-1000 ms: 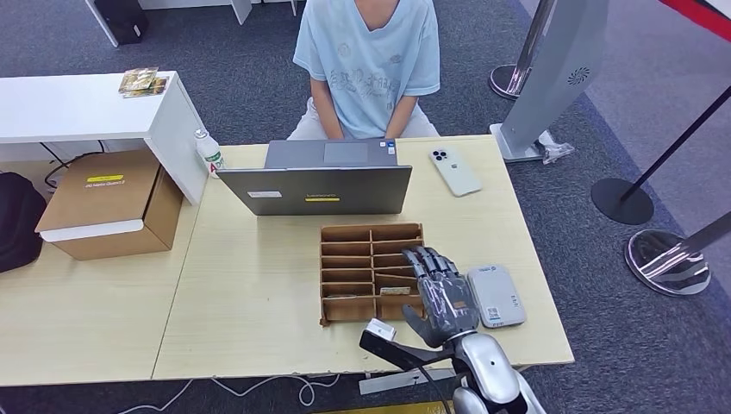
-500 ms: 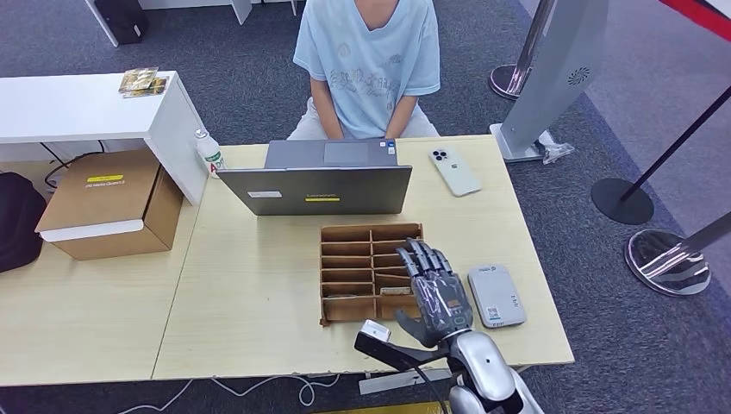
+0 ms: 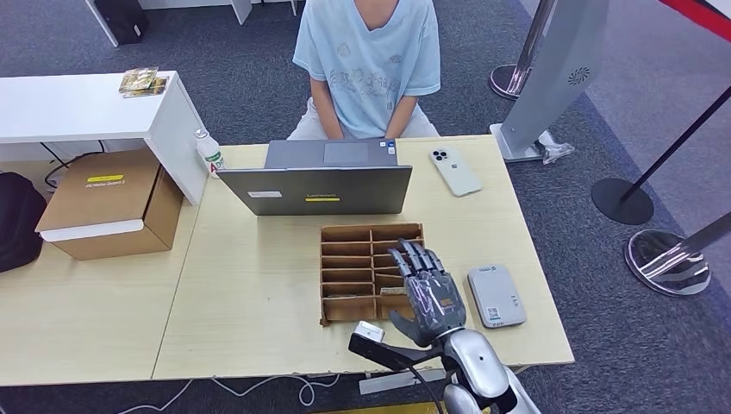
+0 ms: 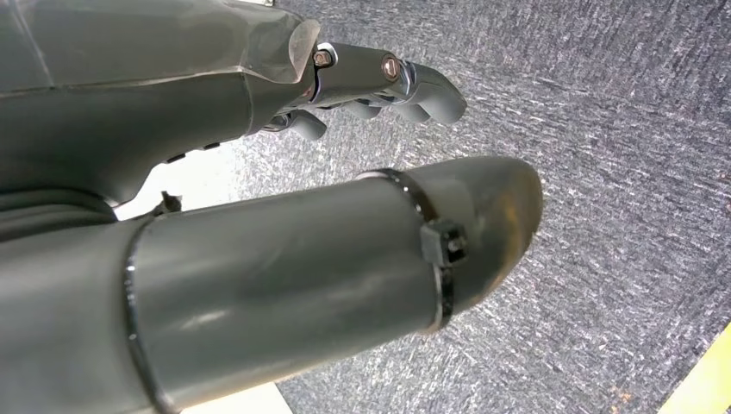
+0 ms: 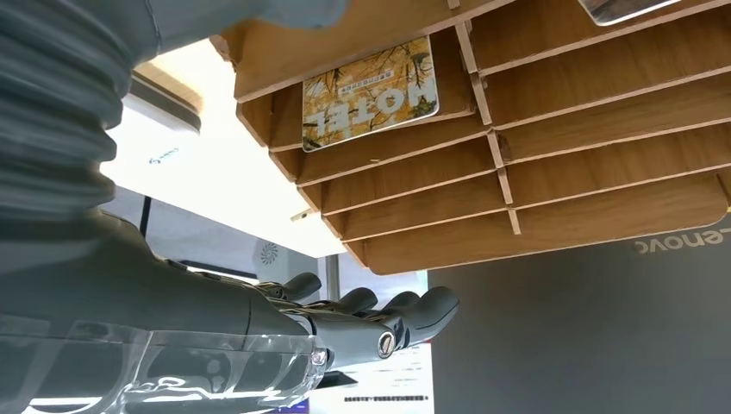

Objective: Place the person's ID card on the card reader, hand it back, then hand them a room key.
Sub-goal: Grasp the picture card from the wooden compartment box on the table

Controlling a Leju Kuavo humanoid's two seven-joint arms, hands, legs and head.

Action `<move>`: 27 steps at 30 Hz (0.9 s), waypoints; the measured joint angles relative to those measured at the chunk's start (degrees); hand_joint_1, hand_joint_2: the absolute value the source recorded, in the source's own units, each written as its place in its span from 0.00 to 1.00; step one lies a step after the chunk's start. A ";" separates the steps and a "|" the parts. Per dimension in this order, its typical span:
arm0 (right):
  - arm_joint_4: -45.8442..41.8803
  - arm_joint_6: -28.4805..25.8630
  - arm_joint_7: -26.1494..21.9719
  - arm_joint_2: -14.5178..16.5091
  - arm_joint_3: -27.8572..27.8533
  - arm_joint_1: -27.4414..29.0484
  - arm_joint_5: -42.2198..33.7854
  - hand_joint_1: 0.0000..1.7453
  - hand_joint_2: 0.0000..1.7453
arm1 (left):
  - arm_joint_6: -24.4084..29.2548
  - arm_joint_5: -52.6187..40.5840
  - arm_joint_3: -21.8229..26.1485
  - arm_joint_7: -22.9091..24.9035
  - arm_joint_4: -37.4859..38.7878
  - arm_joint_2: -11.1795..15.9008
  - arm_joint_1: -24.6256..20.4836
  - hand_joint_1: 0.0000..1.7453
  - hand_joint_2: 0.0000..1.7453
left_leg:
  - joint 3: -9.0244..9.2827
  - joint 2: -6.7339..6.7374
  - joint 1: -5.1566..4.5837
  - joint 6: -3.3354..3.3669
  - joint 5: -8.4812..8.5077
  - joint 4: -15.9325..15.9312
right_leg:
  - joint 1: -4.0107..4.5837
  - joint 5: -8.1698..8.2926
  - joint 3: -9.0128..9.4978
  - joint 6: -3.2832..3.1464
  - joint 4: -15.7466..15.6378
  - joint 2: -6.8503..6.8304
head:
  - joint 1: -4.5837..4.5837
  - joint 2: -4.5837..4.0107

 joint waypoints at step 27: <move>0.72 0.02 0.54 0.00 0.01 -0.06 -0.47 0.27 1.00 | 0.29 0.02 0.09 -0.02 0.00 0.02 0.00 0.00 0.00 | 0.00 0.00 0.00 0.00 0.00 0.00 | 0.00 0.00 0.00 0.00 0.00 0.00 | -0.01 0.00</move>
